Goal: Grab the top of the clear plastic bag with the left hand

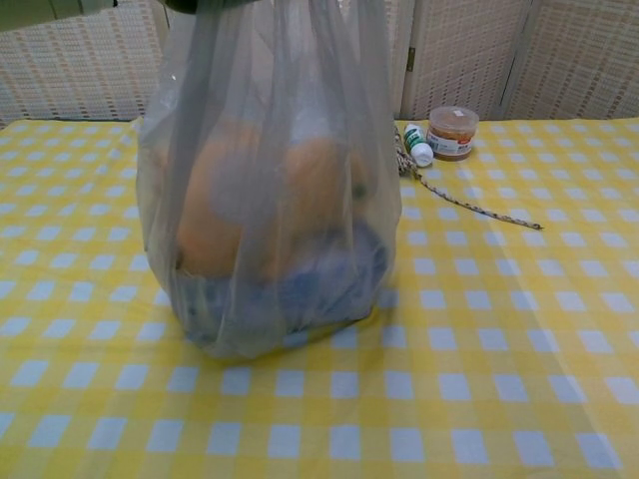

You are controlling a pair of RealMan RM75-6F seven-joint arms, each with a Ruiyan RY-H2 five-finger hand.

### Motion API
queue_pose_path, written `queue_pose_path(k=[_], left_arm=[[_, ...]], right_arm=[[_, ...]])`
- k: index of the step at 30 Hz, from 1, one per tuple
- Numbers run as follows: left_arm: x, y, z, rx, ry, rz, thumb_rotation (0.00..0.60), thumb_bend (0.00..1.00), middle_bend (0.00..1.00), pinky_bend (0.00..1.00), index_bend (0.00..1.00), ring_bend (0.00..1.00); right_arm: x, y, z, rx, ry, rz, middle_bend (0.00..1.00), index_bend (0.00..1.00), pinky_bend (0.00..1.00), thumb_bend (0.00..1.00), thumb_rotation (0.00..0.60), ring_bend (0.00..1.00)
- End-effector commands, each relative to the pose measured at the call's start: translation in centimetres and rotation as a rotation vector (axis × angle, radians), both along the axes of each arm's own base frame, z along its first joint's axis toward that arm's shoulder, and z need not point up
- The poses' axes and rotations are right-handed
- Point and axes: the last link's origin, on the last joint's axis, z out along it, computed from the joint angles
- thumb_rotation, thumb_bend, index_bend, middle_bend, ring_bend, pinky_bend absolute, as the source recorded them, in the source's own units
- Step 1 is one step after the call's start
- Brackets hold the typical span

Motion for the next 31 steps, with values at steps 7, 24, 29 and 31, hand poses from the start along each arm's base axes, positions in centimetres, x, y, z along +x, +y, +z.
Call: queue_pose_path(k=[7,24,29,31], left_arm=[[1.6,1.2,3.6,-0.004,-0.034,0.018,0.6,0.89,1.0,0.93,0.86,0.81],[7.5,5.4,13.1,0.174,-0.097,0.085,0.6,0.89,1.0,0.93,0.86,0.82],[7.5,5.3,12.7,0.179,-0.074,0.084,0.6,0.89,1.0,0.93,0.86,0.82],[7.5,5.4,12.5,0.174,-0.07,0.086,0.6,0.89,1.0,0.93,0.86,0.82]], right_arm=[[0.0,0.1,0.2,-0.001,-0.005,0.002,0.0,0.0,0.0,0.27,0.6,0.0],[0.0,-0.5,0.3,-0.008,-0.011,-0.009,0.0,0.0,0.0,0.27,0.6,0.0],[-0.1,-1.2,0.0,0.014,-0.007,-0.011,0.0,0.0,0.0,0.27,0.6,0.0],[-0.2,-1.4,-0.1,0.021,-0.004,-0.017,0.0,0.0,0.0,0.27,0.6,0.0]])
